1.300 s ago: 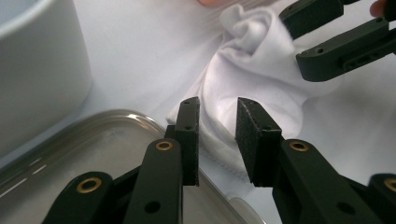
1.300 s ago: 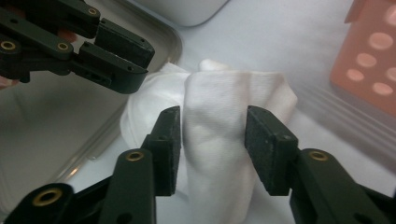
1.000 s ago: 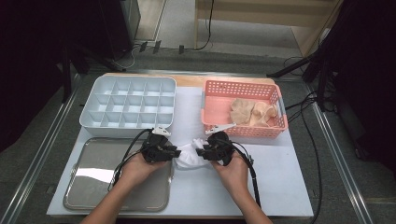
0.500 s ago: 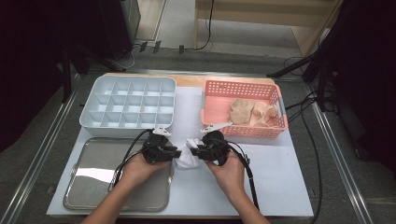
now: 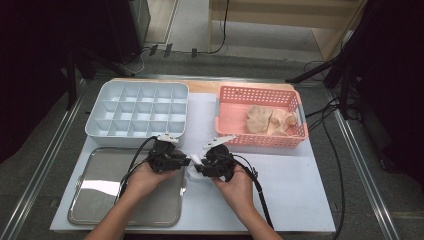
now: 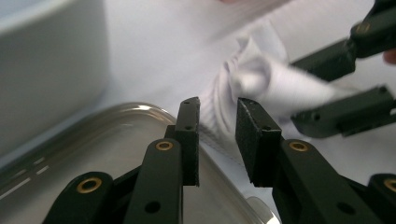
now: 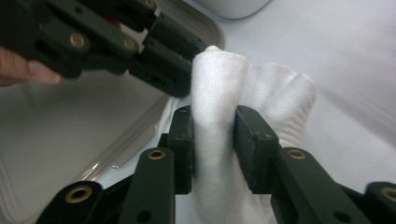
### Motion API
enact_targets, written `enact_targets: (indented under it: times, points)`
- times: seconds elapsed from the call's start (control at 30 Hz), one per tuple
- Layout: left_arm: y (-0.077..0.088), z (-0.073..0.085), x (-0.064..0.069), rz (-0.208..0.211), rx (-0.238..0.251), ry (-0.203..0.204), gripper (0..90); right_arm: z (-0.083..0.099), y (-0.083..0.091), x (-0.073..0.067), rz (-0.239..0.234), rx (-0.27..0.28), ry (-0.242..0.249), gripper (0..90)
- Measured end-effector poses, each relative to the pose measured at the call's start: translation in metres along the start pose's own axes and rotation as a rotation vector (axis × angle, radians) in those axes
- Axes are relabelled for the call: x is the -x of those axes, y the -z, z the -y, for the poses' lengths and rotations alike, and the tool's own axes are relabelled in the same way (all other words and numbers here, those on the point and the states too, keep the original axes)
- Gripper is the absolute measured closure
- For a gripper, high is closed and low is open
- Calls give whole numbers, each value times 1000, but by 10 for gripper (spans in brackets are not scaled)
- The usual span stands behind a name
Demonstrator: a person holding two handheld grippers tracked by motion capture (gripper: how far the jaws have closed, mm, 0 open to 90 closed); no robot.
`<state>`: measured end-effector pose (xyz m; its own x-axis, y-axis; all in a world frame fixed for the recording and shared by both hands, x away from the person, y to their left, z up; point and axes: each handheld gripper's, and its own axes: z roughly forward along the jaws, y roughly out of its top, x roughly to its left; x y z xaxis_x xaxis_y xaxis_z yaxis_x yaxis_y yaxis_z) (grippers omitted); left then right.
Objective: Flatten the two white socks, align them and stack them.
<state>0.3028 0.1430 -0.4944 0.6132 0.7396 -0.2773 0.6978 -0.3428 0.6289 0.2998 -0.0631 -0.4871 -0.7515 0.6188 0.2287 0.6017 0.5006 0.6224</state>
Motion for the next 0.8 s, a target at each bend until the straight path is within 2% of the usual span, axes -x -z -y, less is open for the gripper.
enact_targets:
  times: [0.1, 0.17, 0.2, 0.33, 0.47, 0.6, 0.8]
  points:
    - [9, -3, -4, -12, 25, 8, 716, 1, -2, -1, -9, -4, 2, 662]
    - [16, -5, -5, -13, 53, 20, 716, 1, -5, -2, -15, -5, 10, 647]
    - [20, -7, -4, -3, 82, 29, 714, 2, -6, -4, -12, -5, 20, 635]
    - [20, -9, 1, -1, 92, 7, 711, 3, -8, -5, -15, -5, 25, 624]
    - [11, -8, 8, -1, 69, -15, 703, 3, -8, -6, -19, -2, 31, 616]
    - [3, -6, 9, -27, 27, -43, 701, 4, -7, -6, -24, -1, 32, 610]
    - [-1, -5, 8, -39, 5, -55, 701, 4, 3, -5, -32, 25, 26, 614]
